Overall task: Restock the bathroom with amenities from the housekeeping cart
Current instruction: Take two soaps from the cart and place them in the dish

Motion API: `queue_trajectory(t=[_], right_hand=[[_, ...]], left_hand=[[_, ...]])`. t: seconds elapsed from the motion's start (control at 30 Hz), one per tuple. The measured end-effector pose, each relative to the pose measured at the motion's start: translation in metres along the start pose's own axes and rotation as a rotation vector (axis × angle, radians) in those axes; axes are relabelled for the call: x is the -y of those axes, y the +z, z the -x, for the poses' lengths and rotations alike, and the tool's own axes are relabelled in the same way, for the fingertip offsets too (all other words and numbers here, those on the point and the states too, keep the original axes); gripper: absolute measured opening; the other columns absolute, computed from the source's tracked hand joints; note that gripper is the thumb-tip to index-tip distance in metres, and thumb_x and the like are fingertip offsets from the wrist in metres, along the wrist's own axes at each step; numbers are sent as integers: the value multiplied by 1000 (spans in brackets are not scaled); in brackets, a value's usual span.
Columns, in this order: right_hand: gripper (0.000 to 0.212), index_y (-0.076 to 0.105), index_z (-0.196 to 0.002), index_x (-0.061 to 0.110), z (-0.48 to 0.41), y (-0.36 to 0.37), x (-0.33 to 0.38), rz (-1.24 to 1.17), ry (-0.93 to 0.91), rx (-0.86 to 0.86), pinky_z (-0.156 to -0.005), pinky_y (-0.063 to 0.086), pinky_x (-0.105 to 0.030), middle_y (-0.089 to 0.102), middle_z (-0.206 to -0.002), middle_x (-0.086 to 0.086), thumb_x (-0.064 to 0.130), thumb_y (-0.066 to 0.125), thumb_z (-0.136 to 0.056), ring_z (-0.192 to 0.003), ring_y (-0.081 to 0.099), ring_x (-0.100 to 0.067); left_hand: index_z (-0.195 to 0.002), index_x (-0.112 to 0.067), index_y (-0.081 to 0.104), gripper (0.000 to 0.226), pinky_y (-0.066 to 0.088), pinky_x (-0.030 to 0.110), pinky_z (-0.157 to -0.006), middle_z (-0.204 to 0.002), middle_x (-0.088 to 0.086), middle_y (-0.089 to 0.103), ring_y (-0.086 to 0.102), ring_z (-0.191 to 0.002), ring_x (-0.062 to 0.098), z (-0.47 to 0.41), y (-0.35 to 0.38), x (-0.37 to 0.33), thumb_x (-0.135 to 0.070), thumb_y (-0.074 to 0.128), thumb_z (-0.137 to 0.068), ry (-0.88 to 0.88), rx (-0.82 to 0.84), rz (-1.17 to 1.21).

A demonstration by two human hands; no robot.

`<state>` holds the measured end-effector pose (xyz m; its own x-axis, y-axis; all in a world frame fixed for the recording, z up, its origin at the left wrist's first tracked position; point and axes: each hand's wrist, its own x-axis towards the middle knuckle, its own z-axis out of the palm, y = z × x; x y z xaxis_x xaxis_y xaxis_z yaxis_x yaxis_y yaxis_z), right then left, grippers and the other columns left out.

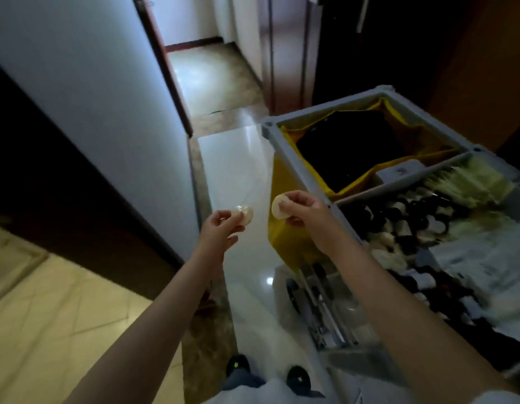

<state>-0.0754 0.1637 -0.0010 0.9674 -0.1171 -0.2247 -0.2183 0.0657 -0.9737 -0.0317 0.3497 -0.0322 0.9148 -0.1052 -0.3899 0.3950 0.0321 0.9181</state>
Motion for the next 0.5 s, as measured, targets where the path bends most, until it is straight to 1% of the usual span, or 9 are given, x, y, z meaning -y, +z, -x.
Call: queue_trajectory(t=[0.07,0.13,0.2,0.27,0.3,0.37,0.43,0.5], right_hand=[[19,63,-105,10,-10,35,-4,50,27,123,-65,47,-19,65,-89,-2,20,62,-88,-72,57,-13],[19,63,-104,11,-19,75,-7,84,65,255,-70,49,-24,65,-91,-4,20,63,-88,-73,57,-15],[14,64,-100,13,-25,118,-11,114,102,371,-74,48,-28,65,-90,-4,20,64,-87,-74,57,-15],[5,65,-92,18,-28,163,-15,133,121,482,-71,47,-26,64,-87,-3,17,63,-88,-72,56,-14],[4,65,-90,20,-29,187,-18,158,126,530,-69,47,-24,64,-88,-2,18,63,-88,-73,56,-14],[8,64,-96,20,-29,230,-24,227,144,611,-68,46,-22,63,-93,-2,20,61,-89,-77,57,-13],[14,64,-102,18,-29,273,-30,278,155,706,-70,49,-22,63,-98,-3,23,61,-89,-77,58,-13],[9,64,-98,22,-27,316,-35,325,152,778,-77,51,-27,63,-100,-4,23,62,-89,-78,58,-14]], left_hand=[[-105,-11,55,17,51,22,-68,-94,5,62,61,-83,14,13,-42,2,-19,58,-90,6,-105,25],[-110,-10,55,21,52,18,-61,-93,4,62,60,-81,13,28,-82,8,-20,58,-91,35,-203,52],[-106,-14,58,18,49,18,-61,-89,2,62,60,-77,11,42,-121,17,-22,59,-90,48,-321,66],[-103,-14,59,15,46,16,-56,-82,0,60,57,-70,9,54,-158,26,-20,60,-89,47,-427,119],[-99,-14,60,11,45,16,-55,-81,-1,60,55,-68,8,60,-177,31,-18,60,-89,40,-477,158],[-92,-16,58,3,43,18,-57,-81,1,59,54,-70,9,72,-212,37,-16,60,-90,20,-561,235],[-96,-14,55,7,43,20,-61,-84,2,59,56,-74,10,83,-246,42,-16,59,-90,3,-641,295],[-95,-15,54,8,41,24,-66,-86,3,61,58,-76,11,95,-280,46,-17,59,-89,0,-718,328]])
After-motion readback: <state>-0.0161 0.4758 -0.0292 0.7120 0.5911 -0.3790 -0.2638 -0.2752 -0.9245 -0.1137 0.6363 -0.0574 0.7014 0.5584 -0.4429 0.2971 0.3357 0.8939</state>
